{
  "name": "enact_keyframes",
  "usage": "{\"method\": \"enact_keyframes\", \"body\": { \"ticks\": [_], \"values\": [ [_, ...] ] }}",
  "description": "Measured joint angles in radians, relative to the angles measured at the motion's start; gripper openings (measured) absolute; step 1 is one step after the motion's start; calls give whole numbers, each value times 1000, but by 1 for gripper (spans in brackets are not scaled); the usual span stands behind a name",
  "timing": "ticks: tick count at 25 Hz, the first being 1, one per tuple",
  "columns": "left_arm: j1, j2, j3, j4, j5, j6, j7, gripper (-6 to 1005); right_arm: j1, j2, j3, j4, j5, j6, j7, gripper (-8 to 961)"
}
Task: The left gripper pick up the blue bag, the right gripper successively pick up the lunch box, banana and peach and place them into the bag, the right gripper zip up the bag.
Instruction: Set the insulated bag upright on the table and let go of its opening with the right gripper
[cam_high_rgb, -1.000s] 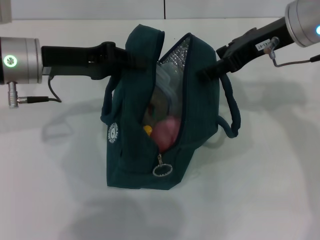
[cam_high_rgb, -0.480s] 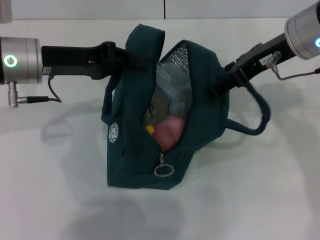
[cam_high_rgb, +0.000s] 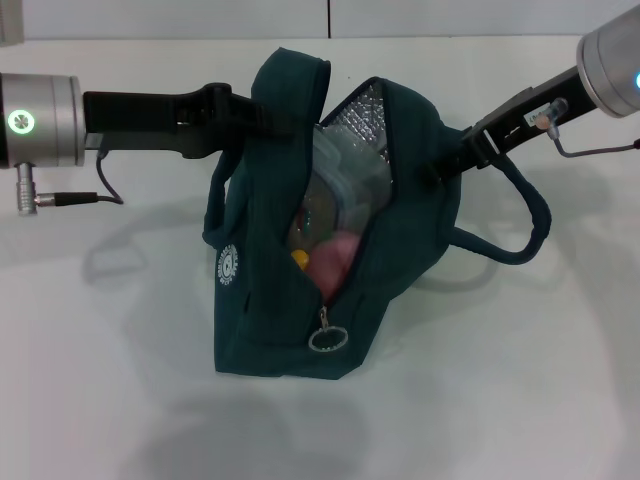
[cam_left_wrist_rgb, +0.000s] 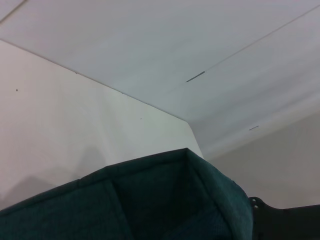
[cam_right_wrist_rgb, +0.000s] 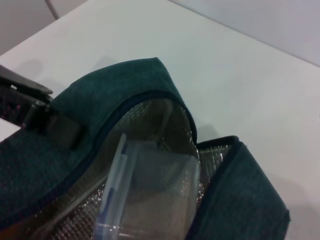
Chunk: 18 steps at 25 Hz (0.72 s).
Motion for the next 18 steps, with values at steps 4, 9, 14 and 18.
{"method": "enact_keyframes", "body": {
  "ticks": [4, 9, 14, 18],
  "values": [
    [0, 0, 0, 0, 0, -1, 0, 47, -2, 1, 4, 4, 8, 0, -10, 747],
    [-3, 0, 0, 0, -1, -1, 0, 48, -2, 1, 1, 4, 20, 0, -18, 566],
    [-3, 0, 0, -1, -1, -3, 3, 48, -3, 1, -1, 4, 23, 2, -23, 449],
    [-3, 0, 0, -1, -1, -3, 3, 48, -3, 1, -1, 4, 42, 2, -34, 425]
  ]
}}
